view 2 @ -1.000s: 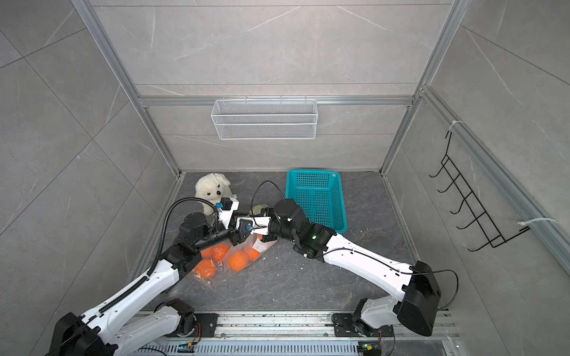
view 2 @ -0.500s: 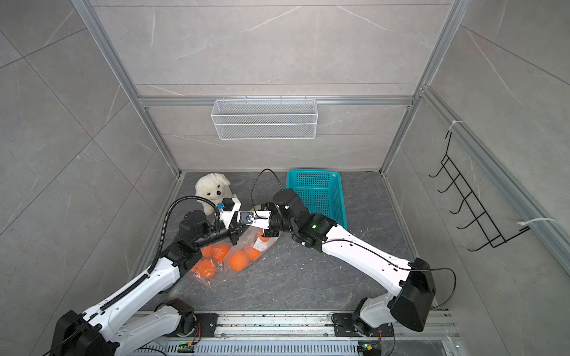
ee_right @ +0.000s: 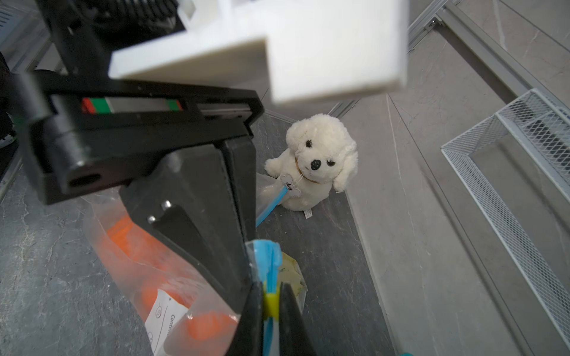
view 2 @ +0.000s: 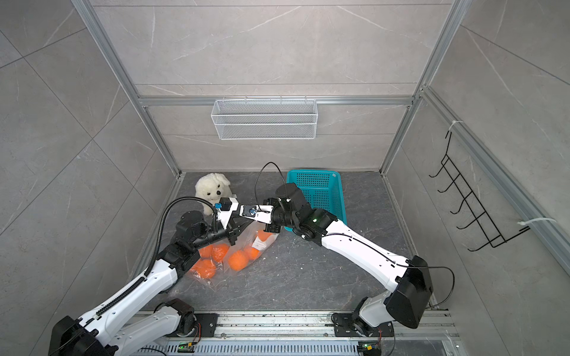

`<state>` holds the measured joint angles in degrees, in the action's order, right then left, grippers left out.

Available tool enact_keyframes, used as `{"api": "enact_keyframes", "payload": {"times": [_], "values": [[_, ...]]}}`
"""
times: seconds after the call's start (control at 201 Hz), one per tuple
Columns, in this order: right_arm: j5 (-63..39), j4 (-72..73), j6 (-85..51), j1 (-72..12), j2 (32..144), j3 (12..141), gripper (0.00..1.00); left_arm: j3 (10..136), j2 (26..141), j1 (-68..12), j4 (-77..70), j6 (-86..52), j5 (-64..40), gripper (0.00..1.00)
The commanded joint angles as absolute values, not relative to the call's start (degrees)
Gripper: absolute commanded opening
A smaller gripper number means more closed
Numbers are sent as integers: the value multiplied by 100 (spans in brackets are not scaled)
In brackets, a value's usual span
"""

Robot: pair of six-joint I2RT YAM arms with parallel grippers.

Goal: Open the zip-top bag and take out the orange
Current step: Unzip the zipper on the zipper food storage bag.

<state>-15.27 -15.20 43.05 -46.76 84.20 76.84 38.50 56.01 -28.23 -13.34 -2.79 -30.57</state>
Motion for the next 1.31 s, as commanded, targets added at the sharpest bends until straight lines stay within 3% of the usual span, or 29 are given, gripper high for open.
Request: {"api": "enact_keyframes", "payload": {"times": [0.0, 0.189, 1.05, 1.309], "values": [[-1162, -1690, 4184, -4472, 8610, 7704, 0, 4223, 5317, -2774, -1556, -420, -3135, 0], [-976, -1596, 4005, -4073, 8788, 7682, 0, 4152, 4934, -2601, -1411, -724, -2642, 0], [907, -26, 2969, -2950, 9888, 7643, 0, 3402, 4136, -2247, -1392, -1808, -2804, 0], [930, -50, 2865, -2769, 10037, 7885, 0, 3395, 3808, -2241, -1112, -1826, -2757, 0]]}}
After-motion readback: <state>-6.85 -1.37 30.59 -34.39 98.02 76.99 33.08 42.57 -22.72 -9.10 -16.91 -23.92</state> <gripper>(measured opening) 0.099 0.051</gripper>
